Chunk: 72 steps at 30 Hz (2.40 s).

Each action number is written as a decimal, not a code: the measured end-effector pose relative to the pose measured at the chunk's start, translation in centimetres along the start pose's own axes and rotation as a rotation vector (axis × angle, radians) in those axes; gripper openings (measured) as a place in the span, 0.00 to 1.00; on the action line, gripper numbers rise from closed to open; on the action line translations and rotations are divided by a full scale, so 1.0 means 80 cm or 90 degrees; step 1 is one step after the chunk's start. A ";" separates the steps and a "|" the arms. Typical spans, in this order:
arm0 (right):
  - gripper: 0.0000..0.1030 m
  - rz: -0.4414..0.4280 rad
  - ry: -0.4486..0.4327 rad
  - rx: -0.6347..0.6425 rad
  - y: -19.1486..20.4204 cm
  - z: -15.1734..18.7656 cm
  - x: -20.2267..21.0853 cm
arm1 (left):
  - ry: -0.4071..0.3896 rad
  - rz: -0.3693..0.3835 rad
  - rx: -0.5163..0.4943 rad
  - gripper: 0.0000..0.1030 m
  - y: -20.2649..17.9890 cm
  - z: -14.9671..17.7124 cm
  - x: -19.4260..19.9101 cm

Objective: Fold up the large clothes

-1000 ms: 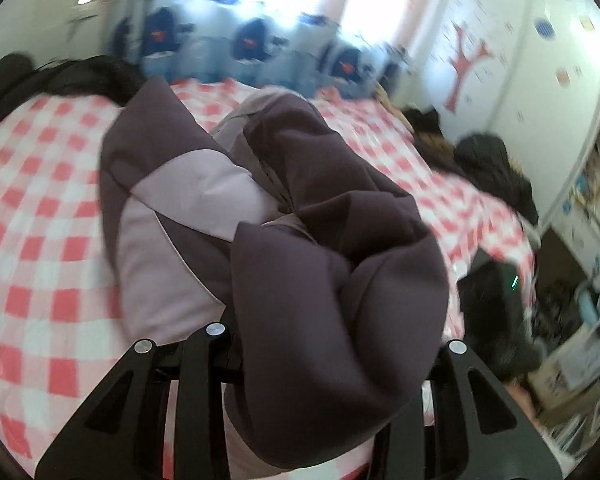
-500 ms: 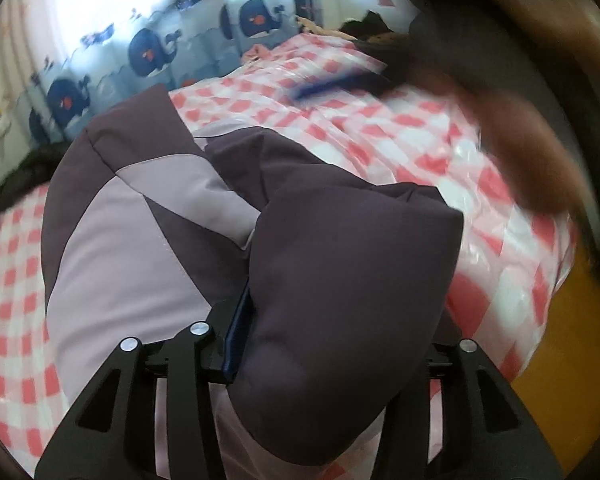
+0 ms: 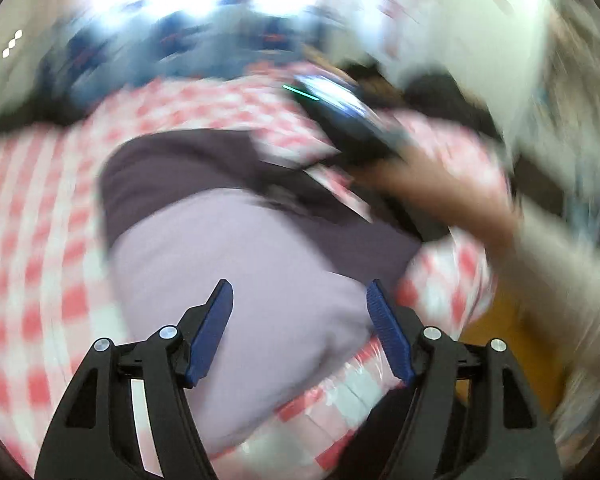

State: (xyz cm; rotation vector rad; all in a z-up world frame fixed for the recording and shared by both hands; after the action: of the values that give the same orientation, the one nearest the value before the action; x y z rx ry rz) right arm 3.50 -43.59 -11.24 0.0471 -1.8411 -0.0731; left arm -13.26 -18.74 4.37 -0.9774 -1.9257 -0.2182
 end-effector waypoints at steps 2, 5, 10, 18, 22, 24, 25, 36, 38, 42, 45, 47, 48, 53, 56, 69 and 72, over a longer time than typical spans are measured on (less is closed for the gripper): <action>0.95 0.019 0.004 0.005 0.003 -0.004 0.002 | 0.005 0.026 0.128 0.70 0.076 -0.009 0.000; 0.95 0.056 0.005 0.010 0.014 0.004 0.019 | 0.048 0.088 0.243 0.70 0.156 -0.012 -0.040; 0.95 0.053 0.004 -0.026 0.011 0.024 0.019 | 0.101 0.206 0.337 0.90 0.191 -0.015 -0.128; 0.95 -0.169 -0.049 -0.196 0.002 0.059 -0.013 | 0.089 0.045 0.173 0.90 0.132 -0.027 -0.116; 0.95 -0.220 -0.119 -0.194 0.057 0.067 0.008 | 0.031 -0.046 0.125 0.84 0.134 -0.006 -0.039; 0.95 -0.277 -0.144 -0.177 0.105 0.058 0.022 | 0.012 -0.099 0.125 0.84 0.151 0.003 0.005; 0.95 -0.301 -0.155 -0.162 0.133 0.052 0.030 | 0.004 -0.134 0.135 0.84 0.167 0.015 0.035; 0.95 -0.173 -0.076 0.067 0.315 0.023 0.028 | -0.006 -0.149 0.339 0.84 0.312 0.105 0.103; 0.95 -0.154 -0.069 0.065 0.300 0.023 0.033 | -0.060 -0.165 0.317 0.84 0.305 0.077 0.128; 0.95 -0.136 -0.056 0.068 0.285 0.024 0.037 | -0.020 -0.140 0.253 0.84 0.275 0.018 0.084; 0.95 -0.122 -0.047 0.069 0.266 0.028 0.032 | 0.071 -0.223 0.174 0.87 0.252 0.008 0.011; 0.95 -0.122 -0.027 0.053 0.244 0.024 0.034 | 0.089 -0.259 0.141 0.88 0.239 0.011 -0.013; 0.95 -0.135 -0.014 0.039 0.236 0.021 0.034 | 0.086 -0.264 0.136 0.88 0.237 0.011 -0.015; 0.95 -0.204 -0.110 0.004 0.231 -0.027 0.110 | 0.078 -0.255 0.149 0.89 0.240 0.009 -0.019; 0.95 -0.146 -0.079 -0.007 0.242 -0.066 0.076 | 0.078 -0.271 0.141 0.89 0.237 0.010 -0.020; 0.94 -0.241 -0.027 0.021 0.237 0.035 0.085 | 0.075 -0.273 0.146 0.92 0.246 0.020 -0.031; 0.94 -0.179 0.008 0.043 0.245 0.088 0.049 | 0.086 -0.260 0.128 0.92 0.239 0.020 -0.027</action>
State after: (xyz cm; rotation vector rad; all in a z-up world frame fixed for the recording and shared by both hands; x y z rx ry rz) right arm -4.19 -24.11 -7.84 0.3528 -1.8144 -0.2064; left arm -0.27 -6.32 -2.70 -0.4202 -1.9607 -0.3088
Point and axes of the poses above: each gripper's, at about its wrist camera, not at the fingertips, and x roughly against the way its jaws point, y to its left, z to its underside, the point moved 7 cm from there along -x, roughly the way its jaws point, and after that the axes turned 14 degrees about y, right-handed, at the moved point
